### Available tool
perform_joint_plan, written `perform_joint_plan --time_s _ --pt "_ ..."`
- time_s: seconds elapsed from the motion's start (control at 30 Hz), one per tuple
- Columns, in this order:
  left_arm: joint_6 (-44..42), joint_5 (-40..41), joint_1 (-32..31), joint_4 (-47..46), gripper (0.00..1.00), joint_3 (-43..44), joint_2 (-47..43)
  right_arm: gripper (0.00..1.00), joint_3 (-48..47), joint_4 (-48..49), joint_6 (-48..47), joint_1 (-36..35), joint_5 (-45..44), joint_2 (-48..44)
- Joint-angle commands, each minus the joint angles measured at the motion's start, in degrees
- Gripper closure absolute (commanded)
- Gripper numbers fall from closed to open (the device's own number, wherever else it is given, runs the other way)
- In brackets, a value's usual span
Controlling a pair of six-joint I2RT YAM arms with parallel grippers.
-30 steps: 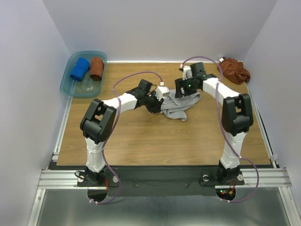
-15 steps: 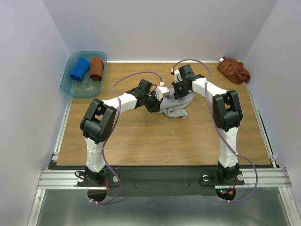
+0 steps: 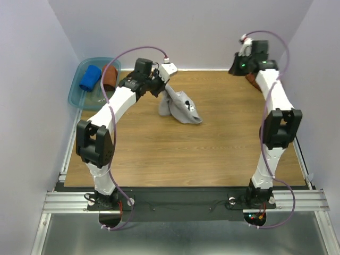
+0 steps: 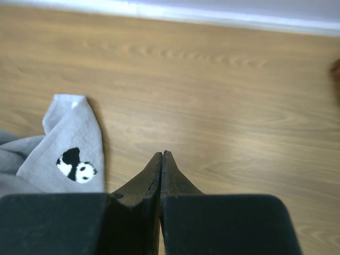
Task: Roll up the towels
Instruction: Flatten the towel
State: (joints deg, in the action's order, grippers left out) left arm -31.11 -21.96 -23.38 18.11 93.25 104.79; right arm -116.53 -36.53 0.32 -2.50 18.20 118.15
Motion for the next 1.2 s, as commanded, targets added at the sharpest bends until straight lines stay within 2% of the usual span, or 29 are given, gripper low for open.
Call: perform_joint_plan --time_s 0.0,0.07,0.2,0.23,0.3,0.37,0.4,0.53,0.63,0.73,0.97,1.17 --pt "-6.23 2.97 -0.88 2.98 1.0 3.17 -8.53 0.99 -3.62 -3.8 4.25 3.63 11.66 -6.43" --pt "-7.9 2.8 -1.06 3.86 1.0 1.59 -9.95 0.98 -3.09 -5.82 2.85 3.47 13.61 -6.44" --pt "-12.82 -0.98 -3.16 12.11 1.0 -3.15 -12.32 0.65 0.51 -7.15 5.22 2.77 18.71 -4.25" --pt "-14.92 -0.98 -3.69 12.47 1.0 -5.25 -13.29 0.64 2.25 -7.06 5.39 1.2 19.76 -3.37" --pt "-16.69 -1.42 -4.83 11.61 1.0 -11.23 -17.14 0.53 3.93 -6.97 5.92 -0.74 20.56 -2.4" --pt "-16.26 -1.95 -4.84 9.5 1.0 -14.49 -20.05 0.51 6.39 -6.27 6.97 -4.6 20.48 -1.26" --pt "-16.26 -1.43 -5.01 8.62 1.0 -16.5 -21.89 0.43 7.19 -5.66 7.59 -6.01 20.21 -0.04" --pt "-15.64 3.49 -4.75 8.7 1.0 -17.49 -22.35 0.43 8.95 -2.68 10.4 -14.17 20.91 4.1" --pt "-13.37 5.95 -2.48 6.59 1.0 -18.63 -22.18 0.44 8.43 -1.35 13.74 -17.7 21.79 7.26" --pt "-10.12 5.43 -0.45 4.92 1.0 -18.55 -21.74 0.44 6.15 -0.12 14.01 -22.79 18.29 9.98" --pt "-4.75 2.45 2.9 2.19 1.0 -18.99 -20.68 0.44 -2.02 1.99 17.52 -26.58 13.01 17.11" --pt "0.17 -4.49 6.58 1.84 1.0 -18.99 -19.01 0.48 0.78 9.9 21.48 -28.7 8.26 14.83"
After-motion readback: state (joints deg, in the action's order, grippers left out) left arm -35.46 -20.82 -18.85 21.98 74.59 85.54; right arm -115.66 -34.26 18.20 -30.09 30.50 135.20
